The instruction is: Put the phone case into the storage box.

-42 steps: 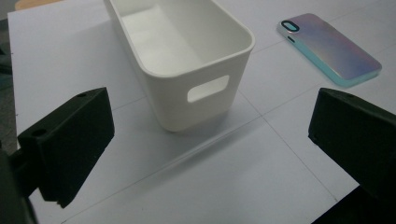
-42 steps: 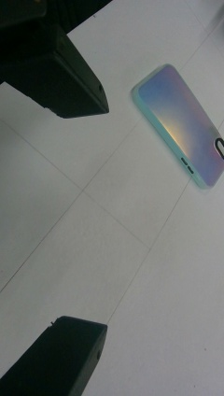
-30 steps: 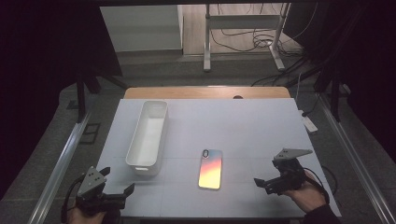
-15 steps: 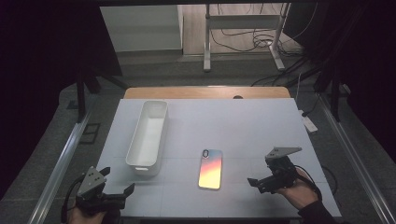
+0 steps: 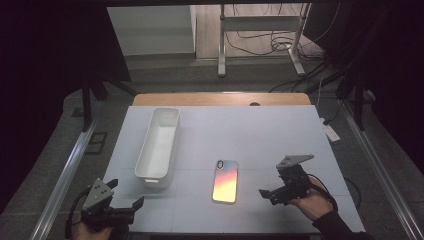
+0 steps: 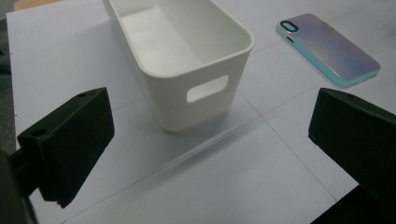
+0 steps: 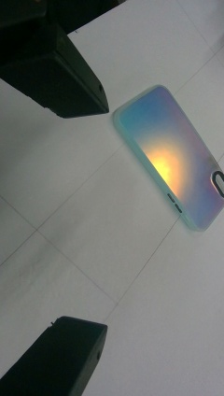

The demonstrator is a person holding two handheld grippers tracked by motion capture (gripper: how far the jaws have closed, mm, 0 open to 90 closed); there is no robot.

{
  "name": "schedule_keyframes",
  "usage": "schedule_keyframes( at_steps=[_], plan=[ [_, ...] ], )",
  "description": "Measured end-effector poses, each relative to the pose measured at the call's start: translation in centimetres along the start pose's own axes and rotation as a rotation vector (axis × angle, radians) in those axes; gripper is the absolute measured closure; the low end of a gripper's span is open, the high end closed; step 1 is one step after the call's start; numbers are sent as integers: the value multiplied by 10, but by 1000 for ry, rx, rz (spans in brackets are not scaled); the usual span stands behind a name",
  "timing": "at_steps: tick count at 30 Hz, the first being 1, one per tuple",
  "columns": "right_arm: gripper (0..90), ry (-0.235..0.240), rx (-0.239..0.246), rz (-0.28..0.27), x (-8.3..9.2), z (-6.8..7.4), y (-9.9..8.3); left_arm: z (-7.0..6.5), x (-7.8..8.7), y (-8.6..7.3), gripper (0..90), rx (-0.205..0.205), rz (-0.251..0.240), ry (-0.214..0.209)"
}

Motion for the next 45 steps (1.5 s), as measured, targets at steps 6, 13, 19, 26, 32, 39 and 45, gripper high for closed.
schedule_keyframes(
  at_steps=[6,13,19,26,32,39,45],
  plan=[
    [0,3,8,3,-4,2,4,0,0,0,8,-1,0,0],
    [0,9,22,6,-10,6,9,0,0,0,7,-1,-1,-1],
    [0,18,35,7,-14,9,12,0,0,0,7,0,-1,-2],
    [0,33,46,14,-20,13,18,0,0,0,7,-1,-1,-2],
    [0,50,56,25,-26,17,22,0,0,0,7,0,0,-3],
    [0,57,73,27,-32,22,28,0,0,0,7,-1,0,-5],
    [0,63,89,29,-38,25,33,0,0,0,7,-2,0,-5]
  ],
)
Point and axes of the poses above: each handheld gripper's, and its own axes: x roughly backward along the jaws, y roughly out of its top, z roughly to its left, the point moved 6 cm from there along -x, roughly forward along the jaws, and after that the axes turned 2 degrees about -y, right-handed, at the moved point
